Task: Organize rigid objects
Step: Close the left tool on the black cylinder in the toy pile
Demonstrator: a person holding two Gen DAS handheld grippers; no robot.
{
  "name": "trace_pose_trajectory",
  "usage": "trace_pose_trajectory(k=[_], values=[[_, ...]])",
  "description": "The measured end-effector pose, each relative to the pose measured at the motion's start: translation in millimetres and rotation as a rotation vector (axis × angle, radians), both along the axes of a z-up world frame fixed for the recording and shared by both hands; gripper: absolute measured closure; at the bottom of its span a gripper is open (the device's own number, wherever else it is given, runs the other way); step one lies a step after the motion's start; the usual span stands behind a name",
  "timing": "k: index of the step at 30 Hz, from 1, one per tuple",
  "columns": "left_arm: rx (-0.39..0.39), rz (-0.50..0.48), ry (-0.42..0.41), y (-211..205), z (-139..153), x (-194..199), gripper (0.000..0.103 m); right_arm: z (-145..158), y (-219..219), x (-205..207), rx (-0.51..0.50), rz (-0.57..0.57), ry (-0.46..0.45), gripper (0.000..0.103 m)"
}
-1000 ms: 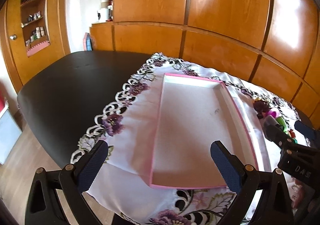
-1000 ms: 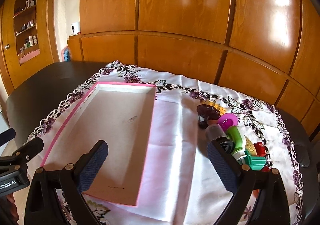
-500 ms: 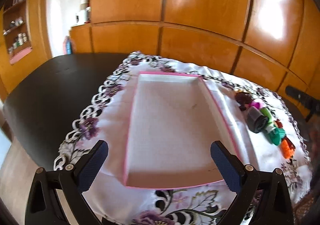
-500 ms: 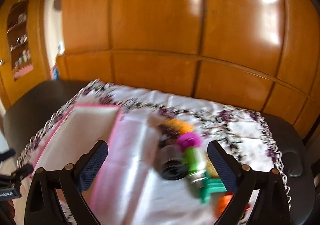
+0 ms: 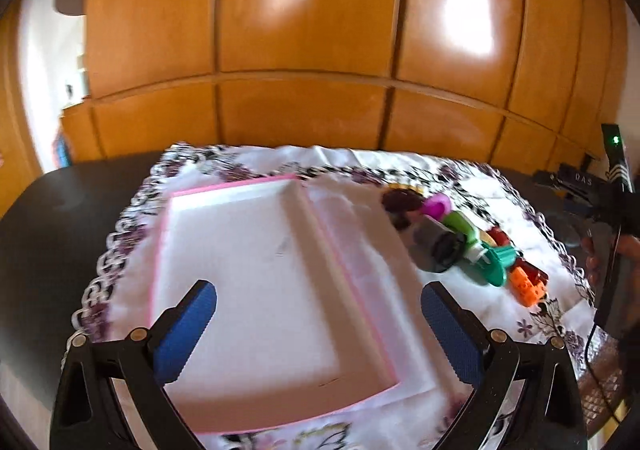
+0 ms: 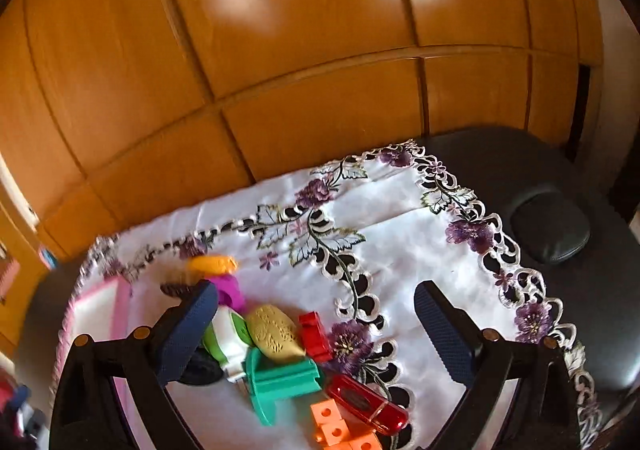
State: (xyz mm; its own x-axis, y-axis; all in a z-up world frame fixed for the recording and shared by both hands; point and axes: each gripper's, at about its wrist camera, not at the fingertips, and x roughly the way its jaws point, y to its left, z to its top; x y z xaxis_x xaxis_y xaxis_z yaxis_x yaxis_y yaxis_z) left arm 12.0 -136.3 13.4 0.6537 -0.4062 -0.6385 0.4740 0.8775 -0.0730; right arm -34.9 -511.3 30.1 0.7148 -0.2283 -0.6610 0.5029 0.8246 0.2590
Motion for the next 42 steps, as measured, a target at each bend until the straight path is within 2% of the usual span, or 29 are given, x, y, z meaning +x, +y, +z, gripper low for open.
trace_pose_trajectory(k=[5, 10, 13, 17, 19, 24, 26, 29, 33, 37, 42], values=[[0.058, -0.067, 0.045, -44.9, -2.9, 9.8, 0.0, -2.7, -5.5, -0.6, 0.048, -0.005, -0.004, 0.002], [0.052, -0.12, 0.116, -80.7, -11.4, 24.9, 0.0, -2.2, -6.3, -1.8, 0.057, -0.005, -0.014, 0.002], [0.019, -0.158, 0.197, -106.3, -19.3, 41.6, 0.001, -3.6, -8.2, -1.4, 0.073, -0.004, -0.011, 0.002], [-0.008, -0.179, 0.286, -133.9, -27.6, 63.3, 0.014, -6.4, -10.3, 0.4, 0.089, -0.003, -0.001, 0.002], [-0.041, -0.171, 0.34, -142.4, -32.3, 75.6, 0.015, -7.8, -11.7, 1.3, 0.097, -0.004, 0.005, 0.002], [-0.102, -0.129, 0.471, -160.1, -52.2, 106.7, 0.029, -10.0, -14.4, 2.4, 0.113, -0.006, 0.008, 0.002], [-0.117, -0.106, 0.539, -166.6, -66.0, 118.9, 0.042, -10.3, -15.1, 2.7, 0.119, -0.007, 0.009, 0.002], [-0.136, -0.088, 0.602, -176.5, -81.7, 129.9, 0.045, -11.1, -15.5, 3.2, 0.123, -0.003, 0.012, 0.002], [-0.106, -0.085, 0.593, -188.4, -93.2, 135.3, 0.047, -12.6, -15.6, 4.7, 0.123, -0.002, 0.021, 0.002], [-0.031, -0.123, 0.511, -194.9, -89.2, 129.2, 0.061, -15.2, -18.1, 5.3, 0.13, -0.005, 0.033, 0.003], [-0.005, -0.147, 0.41, -177.9, -79.6, 105.1, 0.061, -20.5, -22.0, 6.3, 0.157, -0.002, 0.05, 0.012]])
